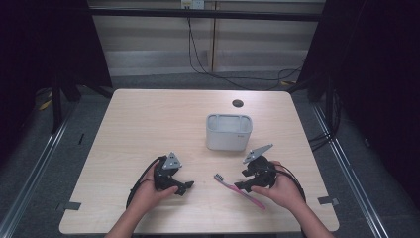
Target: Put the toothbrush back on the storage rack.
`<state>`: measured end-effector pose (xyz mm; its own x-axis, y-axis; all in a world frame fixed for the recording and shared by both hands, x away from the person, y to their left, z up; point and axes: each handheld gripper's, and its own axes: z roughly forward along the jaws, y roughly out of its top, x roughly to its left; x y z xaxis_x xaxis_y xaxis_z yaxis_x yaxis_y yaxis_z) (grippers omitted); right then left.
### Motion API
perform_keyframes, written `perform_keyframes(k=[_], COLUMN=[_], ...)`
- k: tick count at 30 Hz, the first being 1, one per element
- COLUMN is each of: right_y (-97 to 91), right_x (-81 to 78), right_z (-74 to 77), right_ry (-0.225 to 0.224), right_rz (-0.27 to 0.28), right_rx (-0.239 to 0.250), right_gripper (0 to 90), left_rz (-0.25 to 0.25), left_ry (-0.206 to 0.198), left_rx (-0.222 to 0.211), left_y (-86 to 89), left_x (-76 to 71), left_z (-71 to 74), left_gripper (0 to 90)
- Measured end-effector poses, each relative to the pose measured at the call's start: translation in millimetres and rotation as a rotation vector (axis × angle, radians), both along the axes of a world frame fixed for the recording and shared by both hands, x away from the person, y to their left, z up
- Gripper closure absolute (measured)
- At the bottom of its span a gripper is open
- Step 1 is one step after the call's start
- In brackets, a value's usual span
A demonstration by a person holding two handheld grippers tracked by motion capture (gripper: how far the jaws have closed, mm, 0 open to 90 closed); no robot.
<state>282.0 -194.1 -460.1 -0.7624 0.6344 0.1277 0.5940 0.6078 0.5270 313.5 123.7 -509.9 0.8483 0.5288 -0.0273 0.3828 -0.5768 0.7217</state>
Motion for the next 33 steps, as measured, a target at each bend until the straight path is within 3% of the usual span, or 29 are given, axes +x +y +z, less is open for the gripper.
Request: perform_keyframes(k=[33], right_y=[21.7], right_x=[1.3], right_z=[-6.0], right_ry=[0.093], right_rz=[0.07], right_rx=[-0.079], right_gripper=[61.5], left_rz=[0.001], left_ry=[0.0], left_rx=[0.0], left_y=[0.0], left_x=[0.0], left_z=[0.0], left_gripper=[11.0])
